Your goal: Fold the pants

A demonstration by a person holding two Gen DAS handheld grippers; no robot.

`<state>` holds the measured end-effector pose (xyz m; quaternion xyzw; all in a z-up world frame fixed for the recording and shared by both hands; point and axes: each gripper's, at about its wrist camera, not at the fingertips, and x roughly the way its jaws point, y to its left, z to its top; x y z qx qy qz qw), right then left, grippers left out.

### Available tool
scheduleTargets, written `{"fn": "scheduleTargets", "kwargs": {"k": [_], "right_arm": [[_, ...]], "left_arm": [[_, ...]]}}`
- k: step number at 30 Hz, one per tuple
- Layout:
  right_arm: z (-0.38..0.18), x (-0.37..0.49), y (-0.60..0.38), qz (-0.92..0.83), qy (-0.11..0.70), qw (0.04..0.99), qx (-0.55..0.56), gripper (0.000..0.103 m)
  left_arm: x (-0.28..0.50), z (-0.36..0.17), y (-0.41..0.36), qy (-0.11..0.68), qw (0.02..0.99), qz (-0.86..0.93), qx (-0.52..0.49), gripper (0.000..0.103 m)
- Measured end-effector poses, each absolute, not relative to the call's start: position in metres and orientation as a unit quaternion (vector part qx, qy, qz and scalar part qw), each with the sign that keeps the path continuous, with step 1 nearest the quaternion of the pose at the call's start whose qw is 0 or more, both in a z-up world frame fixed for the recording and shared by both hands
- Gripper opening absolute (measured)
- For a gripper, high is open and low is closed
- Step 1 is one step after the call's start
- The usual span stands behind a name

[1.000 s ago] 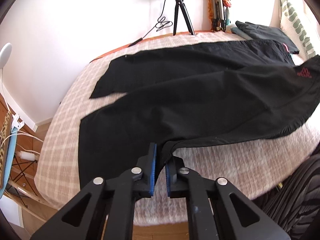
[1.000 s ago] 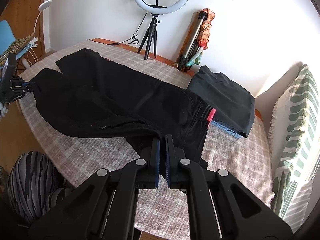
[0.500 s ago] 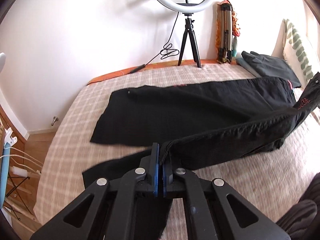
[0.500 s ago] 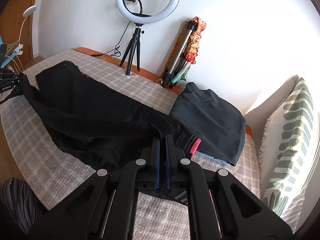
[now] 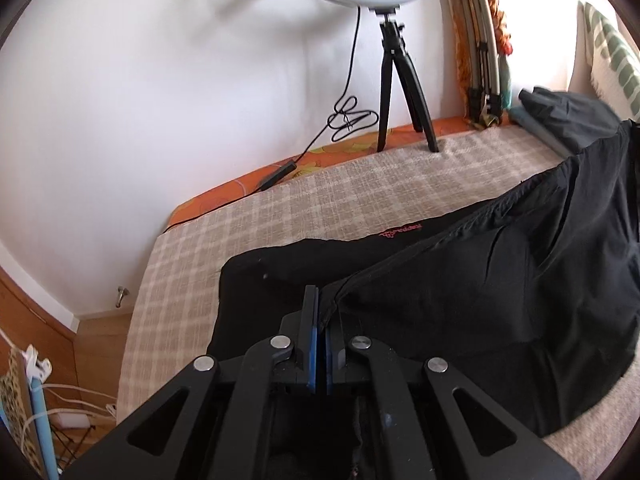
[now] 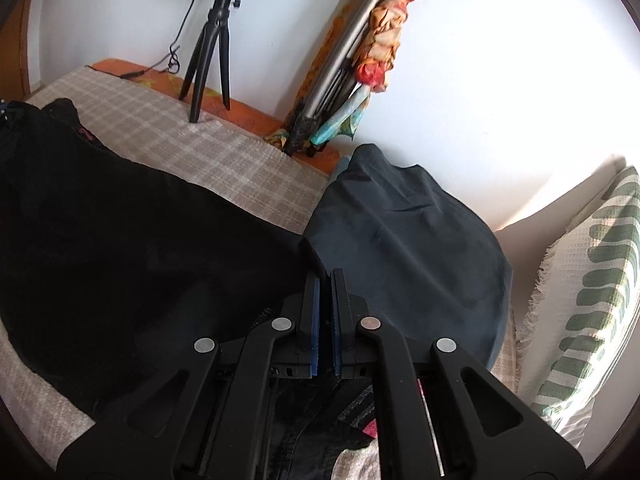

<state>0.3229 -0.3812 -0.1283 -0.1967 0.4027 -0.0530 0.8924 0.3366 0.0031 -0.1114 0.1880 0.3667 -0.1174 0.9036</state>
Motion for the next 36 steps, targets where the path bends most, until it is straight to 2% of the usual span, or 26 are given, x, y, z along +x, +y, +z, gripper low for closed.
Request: {"fn": "scheduleTargets", "kwargs": {"k": [7, 13, 17, 19, 20, 21, 22, 24, 25, 26, 28, 29, 32, 36], "right_arm": [[-0.169, 0.365, -0.381, -0.068, 0.436, 0.864, -0.242, 0.005], [-0.181, 0.371, -0.381, -0.069, 0.445, 0.853, -0.263, 0.005], [-0.180, 0.373, -0.380, -0.064, 0.449, 0.850, -0.266, 0.005], [-0.179, 0.372, -0.381, -0.060, 0.453, 0.850, -0.264, 0.005], [-0.178, 0.373, -0.381, -0.058, 0.453, 0.850, -0.262, 0.005], [-0.177, 0.373, -0.381, -0.054, 0.456, 0.850, -0.259, 0.005], [-0.176, 0.373, -0.382, -0.050, 0.458, 0.850, -0.256, 0.005], [-0.172, 0.371, -0.380, -0.041, 0.461, 0.849, -0.253, 0.012], [-0.170, 0.370, -0.378, -0.038, 0.460, 0.850, -0.255, 0.021], [-0.167, 0.368, -0.375, -0.037, 0.457, 0.850, -0.260, 0.035], [-0.160, 0.364, -0.368, -0.037, 0.447, 0.853, -0.268, 0.056], [-0.157, 0.362, -0.362, -0.033, 0.440, 0.856, -0.271, 0.060], [-0.153, 0.362, -0.342, -0.027, 0.431, 0.853, -0.293, 0.061], [-0.159, 0.370, -0.322, -0.027, 0.439, 0.840, -0.317, 0.061]], "left_arm": [[0.386, -0.144, -0.007, 0.404, 0.882, -0.134, 0.199, 0.000], [0.411, -0.156, 0.000, 0.422, 0.882, -0.156, 0.141, 0.003], [0.422, -0.164, 0.006, 0.440, 0.876, -0.150, 0.130, 0.009], [0.426, -0.162, 0.014, 0.446, 0.875, -0.148, 0.115, 0.022], [0.428, -0.160, 0.020, 0.444, 0.879, -0.138, 0.108, 0.038], [0.429, -0.156, 0.028, 0.439, 0.883, -0.130, 0.101, 0.046], [0.430, -0.152, 0.036, 0.433, 0.888, -0.126, 0.090, 0.049], [0.431, -0.145, 0.052, 0.427, 0.893, -0.117, 0.076, 0.055], [0.432, -0.141, 0.060, 0.425, 0.896, -0.108, 0.075, 0.059], [0.430, -0.137, 0.068, 0.422, 0.898, -0.101, 0.073, 0.061], [0.425, -0.130, 0.081, 0.417, 0.901, -0.096, 0.071, 0.061], [0.420, -0.126, 0.089, 0.412, 0.904, -0.091, 0.072, 0.062], [0.411, -0.118, 0.109, 0.398, 0.912, -0.064, 0.080, 0.077], [0.404, -0.108, 0.133, 0.387, 0.918, -0.019, 0.085, 0.077]]}}
